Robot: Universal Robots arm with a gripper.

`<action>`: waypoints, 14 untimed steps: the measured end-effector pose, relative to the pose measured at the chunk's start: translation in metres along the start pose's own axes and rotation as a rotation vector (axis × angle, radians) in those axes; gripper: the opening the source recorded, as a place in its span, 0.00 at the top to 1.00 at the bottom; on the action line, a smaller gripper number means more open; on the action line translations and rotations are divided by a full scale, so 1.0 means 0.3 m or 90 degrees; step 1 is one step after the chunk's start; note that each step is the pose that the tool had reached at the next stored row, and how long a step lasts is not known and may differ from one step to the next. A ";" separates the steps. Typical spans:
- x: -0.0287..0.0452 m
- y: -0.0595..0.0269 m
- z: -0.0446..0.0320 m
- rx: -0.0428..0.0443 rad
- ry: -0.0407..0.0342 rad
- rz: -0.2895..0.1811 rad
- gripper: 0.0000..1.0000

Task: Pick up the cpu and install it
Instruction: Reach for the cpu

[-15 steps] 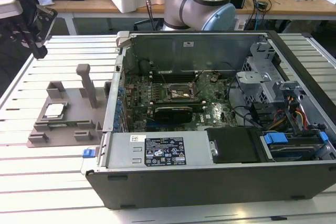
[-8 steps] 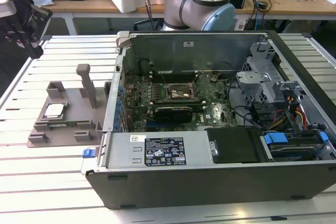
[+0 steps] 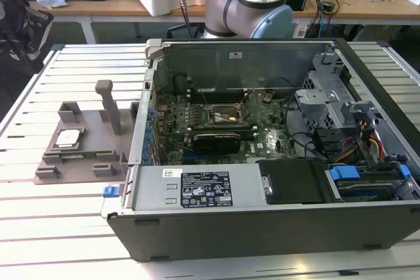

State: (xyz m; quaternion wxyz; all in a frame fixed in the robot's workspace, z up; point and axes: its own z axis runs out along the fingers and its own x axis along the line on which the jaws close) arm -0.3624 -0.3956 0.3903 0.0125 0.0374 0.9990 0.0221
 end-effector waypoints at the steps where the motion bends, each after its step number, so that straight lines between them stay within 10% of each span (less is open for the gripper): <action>1: 0.008 0.000 0.000 0.0000 0.0000 0.000 0.89; 9: 0.095 -0.006 0.002 0.0000 0.0000 0.000 0.89; 14: 0.105 -0.007 0.002 0.0000 0.0000 0.000 0.89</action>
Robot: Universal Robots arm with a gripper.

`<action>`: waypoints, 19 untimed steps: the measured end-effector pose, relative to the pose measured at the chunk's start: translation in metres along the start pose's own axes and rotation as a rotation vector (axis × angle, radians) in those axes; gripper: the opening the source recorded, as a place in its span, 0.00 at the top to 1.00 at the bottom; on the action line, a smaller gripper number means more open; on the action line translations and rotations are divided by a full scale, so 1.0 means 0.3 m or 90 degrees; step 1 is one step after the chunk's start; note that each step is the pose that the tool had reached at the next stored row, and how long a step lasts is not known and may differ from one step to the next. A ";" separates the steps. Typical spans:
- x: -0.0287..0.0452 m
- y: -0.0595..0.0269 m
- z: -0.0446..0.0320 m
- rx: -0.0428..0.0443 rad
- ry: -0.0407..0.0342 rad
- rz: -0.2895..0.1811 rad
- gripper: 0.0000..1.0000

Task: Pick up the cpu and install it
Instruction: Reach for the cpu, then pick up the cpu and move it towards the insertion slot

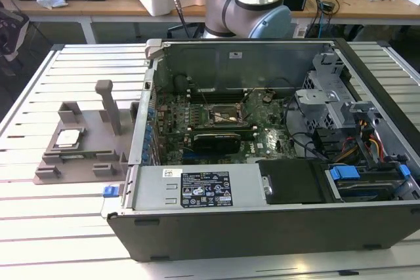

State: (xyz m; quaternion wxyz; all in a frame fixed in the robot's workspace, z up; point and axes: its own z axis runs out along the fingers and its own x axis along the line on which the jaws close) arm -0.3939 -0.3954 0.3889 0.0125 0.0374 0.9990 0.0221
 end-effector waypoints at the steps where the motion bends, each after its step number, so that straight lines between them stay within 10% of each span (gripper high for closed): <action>1: 0.000 0.000 0.000 0.0000 0.0000 0.000 0.89; 11: 0.002 0.000 0.000 0.0000 0.0000 0.000 0.89; 19: 0.003 0.000 0.000 0.0000 0.0000 0.000 0.40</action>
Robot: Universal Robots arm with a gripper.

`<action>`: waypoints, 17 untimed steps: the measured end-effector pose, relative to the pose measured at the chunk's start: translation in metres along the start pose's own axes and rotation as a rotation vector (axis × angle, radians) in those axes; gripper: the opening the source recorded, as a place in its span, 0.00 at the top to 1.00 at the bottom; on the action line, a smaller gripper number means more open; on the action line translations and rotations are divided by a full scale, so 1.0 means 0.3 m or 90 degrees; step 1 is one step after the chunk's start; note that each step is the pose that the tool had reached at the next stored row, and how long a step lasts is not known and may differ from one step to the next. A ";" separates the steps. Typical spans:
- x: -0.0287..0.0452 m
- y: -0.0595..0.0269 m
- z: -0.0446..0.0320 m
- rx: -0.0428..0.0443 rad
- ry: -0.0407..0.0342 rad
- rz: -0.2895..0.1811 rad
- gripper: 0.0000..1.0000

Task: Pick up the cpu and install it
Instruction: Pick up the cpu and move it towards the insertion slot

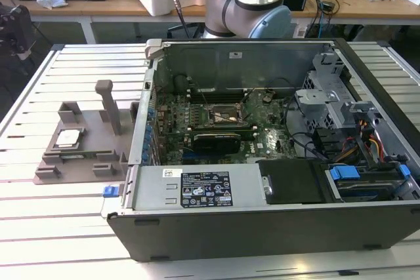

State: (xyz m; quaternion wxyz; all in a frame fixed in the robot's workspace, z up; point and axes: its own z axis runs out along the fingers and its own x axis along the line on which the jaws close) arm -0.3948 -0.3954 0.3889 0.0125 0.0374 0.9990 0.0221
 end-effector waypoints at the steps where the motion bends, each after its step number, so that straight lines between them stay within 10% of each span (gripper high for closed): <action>1: 0.000 0.000 0.000 0.0000 0.0000 0.000 0.40; 3: 0.000 0.000 0.000 0.0289 -0.0015 -0.026 0.40; 17: 0.001 0.000 0.016 0.0301 -0.0010 -0.050 0.40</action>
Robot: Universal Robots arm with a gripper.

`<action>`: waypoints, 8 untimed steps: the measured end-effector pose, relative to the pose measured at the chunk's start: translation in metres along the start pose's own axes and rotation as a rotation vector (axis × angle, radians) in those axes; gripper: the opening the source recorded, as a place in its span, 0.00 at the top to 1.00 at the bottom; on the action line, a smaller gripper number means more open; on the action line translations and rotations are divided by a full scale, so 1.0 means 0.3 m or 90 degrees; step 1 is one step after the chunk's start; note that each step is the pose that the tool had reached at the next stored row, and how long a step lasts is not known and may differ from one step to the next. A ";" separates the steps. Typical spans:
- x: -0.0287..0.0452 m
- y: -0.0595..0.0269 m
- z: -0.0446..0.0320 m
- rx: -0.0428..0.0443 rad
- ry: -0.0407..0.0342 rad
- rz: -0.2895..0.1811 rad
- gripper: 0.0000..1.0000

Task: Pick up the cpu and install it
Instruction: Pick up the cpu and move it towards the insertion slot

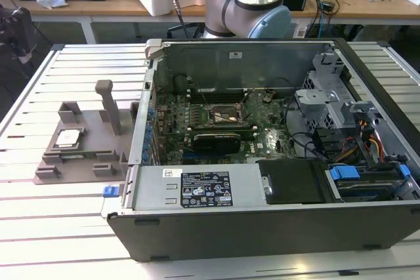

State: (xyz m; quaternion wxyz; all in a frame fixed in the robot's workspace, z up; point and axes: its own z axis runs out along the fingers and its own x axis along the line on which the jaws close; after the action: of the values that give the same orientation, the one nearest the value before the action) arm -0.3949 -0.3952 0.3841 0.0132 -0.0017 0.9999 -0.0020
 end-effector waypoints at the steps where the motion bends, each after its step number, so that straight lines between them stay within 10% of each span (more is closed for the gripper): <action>1: 0.000 0.000 0.002 0.0000 0.0000 0.000 0.40; 8: 0.001 0.000 0.022 0.0000 0.0000 0.000 0.40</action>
State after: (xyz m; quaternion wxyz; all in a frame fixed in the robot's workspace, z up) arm -0.3949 -0.3952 0.3776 0.0132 -0.0017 0.9999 -0.0020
